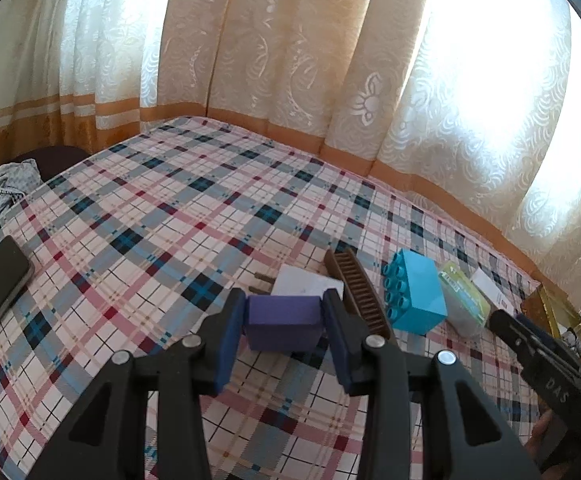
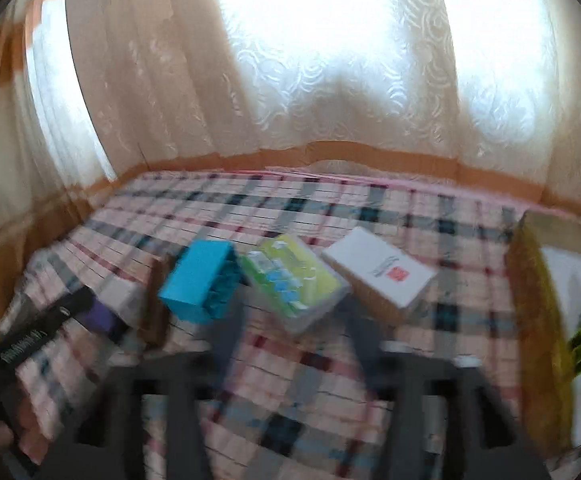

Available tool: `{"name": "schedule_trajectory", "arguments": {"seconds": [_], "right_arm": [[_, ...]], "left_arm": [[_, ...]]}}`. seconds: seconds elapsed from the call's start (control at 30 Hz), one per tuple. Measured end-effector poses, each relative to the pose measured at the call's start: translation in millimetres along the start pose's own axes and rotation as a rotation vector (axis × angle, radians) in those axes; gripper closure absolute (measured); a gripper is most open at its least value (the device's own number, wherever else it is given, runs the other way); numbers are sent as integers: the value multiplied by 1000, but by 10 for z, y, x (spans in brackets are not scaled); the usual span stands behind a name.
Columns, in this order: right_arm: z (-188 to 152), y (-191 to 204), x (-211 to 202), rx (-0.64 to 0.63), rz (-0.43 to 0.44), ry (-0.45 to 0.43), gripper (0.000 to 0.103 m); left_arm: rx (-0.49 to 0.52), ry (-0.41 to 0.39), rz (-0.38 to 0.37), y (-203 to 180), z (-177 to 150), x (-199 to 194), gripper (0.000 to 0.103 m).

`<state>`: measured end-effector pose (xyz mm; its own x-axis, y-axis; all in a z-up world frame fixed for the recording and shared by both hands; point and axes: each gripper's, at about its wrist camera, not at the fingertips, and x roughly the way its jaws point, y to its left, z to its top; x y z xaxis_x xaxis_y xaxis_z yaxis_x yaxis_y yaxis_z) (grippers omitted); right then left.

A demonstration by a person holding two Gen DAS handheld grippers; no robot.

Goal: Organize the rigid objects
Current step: 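Grasp the purple block with the left tool, then grasp the green floss box with the right tool while the left tool lifts the purple block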

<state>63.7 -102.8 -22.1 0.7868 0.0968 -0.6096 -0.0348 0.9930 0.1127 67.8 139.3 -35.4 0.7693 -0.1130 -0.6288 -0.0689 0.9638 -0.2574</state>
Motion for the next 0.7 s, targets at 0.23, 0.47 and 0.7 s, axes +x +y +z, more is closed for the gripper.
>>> {"name": "schedule_trajectory", "arguments": {"seconds": [0.23,0.47,0.7], "right_arm": [[68,-323,-56,54,88,-5,33],[11,-10,353,-42,94,155,33],[115,35,590,-89,62,179,33]], "left_arm": [[14,22,-23,-44,4,-8,64],[11,46,-39,-15,5,0,64],[50,114,14,0,-41,117,59]]}}
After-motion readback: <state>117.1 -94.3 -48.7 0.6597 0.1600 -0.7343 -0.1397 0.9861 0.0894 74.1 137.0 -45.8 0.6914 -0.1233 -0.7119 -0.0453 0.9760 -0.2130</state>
